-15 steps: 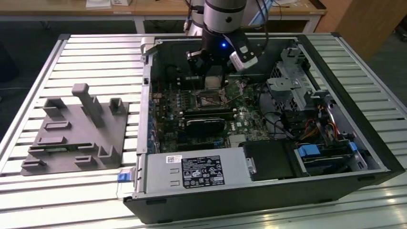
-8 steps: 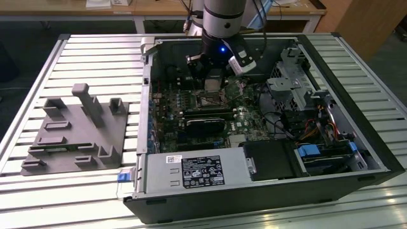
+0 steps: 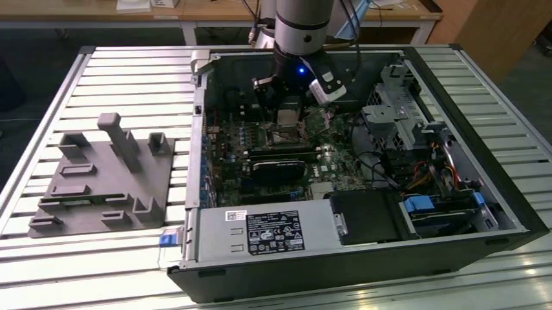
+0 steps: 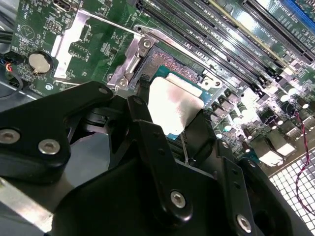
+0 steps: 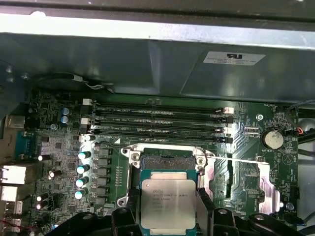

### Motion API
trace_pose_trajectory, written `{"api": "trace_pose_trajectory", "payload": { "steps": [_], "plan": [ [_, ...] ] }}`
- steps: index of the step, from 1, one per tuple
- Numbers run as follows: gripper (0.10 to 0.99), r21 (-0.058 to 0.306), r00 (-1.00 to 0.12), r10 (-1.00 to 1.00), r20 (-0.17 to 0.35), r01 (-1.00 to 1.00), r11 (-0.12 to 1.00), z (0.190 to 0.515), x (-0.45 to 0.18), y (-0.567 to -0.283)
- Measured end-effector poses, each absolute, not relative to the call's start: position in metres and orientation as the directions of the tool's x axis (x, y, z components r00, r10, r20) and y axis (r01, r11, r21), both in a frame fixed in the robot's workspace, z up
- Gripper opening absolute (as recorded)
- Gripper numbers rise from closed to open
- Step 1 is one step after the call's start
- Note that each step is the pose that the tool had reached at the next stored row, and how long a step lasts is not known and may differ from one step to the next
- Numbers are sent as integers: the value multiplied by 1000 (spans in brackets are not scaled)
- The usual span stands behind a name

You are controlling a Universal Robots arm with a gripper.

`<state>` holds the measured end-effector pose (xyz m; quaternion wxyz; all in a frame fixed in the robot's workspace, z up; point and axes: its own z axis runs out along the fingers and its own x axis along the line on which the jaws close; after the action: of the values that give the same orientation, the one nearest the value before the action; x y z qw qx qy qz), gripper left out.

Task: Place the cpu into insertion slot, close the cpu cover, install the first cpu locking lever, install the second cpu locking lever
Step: 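Place the cpu into insertion slot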

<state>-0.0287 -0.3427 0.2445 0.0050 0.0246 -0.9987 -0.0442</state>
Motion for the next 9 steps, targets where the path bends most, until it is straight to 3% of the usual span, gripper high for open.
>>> {"api": "trace_pose_trajectory", "payload": {
  "steps": [9],
  "plan": [
    [537, 88, -999, 50, 8, 51, 995, 244, -29, -343]
  ]
}}
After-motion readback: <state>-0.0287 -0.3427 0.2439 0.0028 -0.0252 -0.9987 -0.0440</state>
